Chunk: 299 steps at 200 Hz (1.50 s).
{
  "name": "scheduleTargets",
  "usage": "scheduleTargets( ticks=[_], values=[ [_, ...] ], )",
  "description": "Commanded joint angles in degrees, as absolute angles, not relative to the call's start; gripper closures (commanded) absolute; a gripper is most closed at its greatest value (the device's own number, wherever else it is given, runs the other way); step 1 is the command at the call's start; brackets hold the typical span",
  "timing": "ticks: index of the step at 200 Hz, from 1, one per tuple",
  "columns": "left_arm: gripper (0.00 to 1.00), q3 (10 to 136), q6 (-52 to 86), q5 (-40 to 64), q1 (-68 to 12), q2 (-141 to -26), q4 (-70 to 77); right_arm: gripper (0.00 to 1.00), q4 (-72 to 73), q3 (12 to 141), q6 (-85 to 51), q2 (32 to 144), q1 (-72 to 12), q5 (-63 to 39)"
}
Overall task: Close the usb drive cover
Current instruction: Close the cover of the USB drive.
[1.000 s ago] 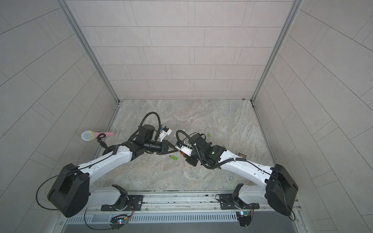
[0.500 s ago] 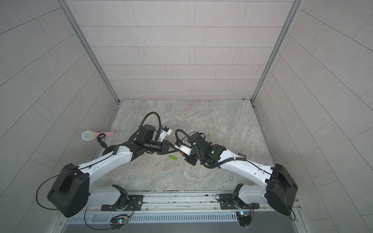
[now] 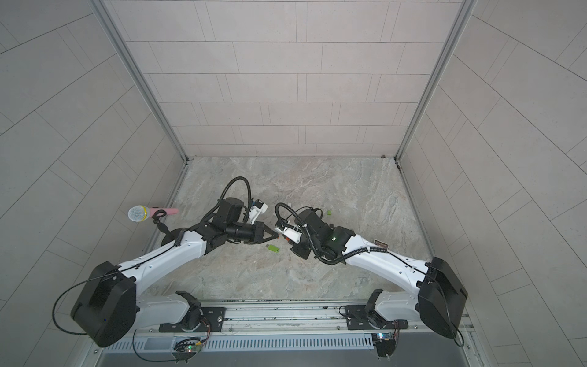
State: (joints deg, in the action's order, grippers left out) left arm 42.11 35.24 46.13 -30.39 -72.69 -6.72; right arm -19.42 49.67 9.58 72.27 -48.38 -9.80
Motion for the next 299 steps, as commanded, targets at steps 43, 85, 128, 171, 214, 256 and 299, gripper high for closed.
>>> scheduleTargets(
  ticks=[43, 85, 128, 171, 214, 256, 299],
  values=[
    [0.91, 43.1, 35.3, 47.5, -30.5, -72.0, -3.7, 0.90, -20.2, 50.6, 10.8, 73.1, -48.8, -10.3],
    [0.91, 42.8, 36.2, 47.9, -30.6, -71.9, -2.3, 0.90, -19.8, 51.8, 10.8, 74.7, -48.8, -10.6],
    [0.91, 42.6, 36.3, 47.8, -30.6, -72.2, -2.1, 0.90, -18.5, 52.5, 10.6, 74.6, -49.0, -11.7],
    [0.91, 42.7, 36.6, 48.1, -30.7, -72.5, -2.0, 0.90, -18.2, 53.5, 10.6, 75.1, -49.1, -12.1],
    [0.91, 42.5, 36.4, 48.6, -30.7, -72.6, -2.0, 0.90, -18.1, 54.3, 10.7, 75.6, -49.3, -12.1],
    [0.91, 42.6, 35.9, 46.7, -30.7, -71.9, -3.0, 0.90, -19.7, 53.7, 11.8, 75.3, -49.4, -9.3],
    [0.91, 42.9, 35.1, 45.1, -30.7, -70.9, -4.5, 0.90, -20.6, 52.1, 11.9, 74.7, -49.3, -7.4]
  ],
)
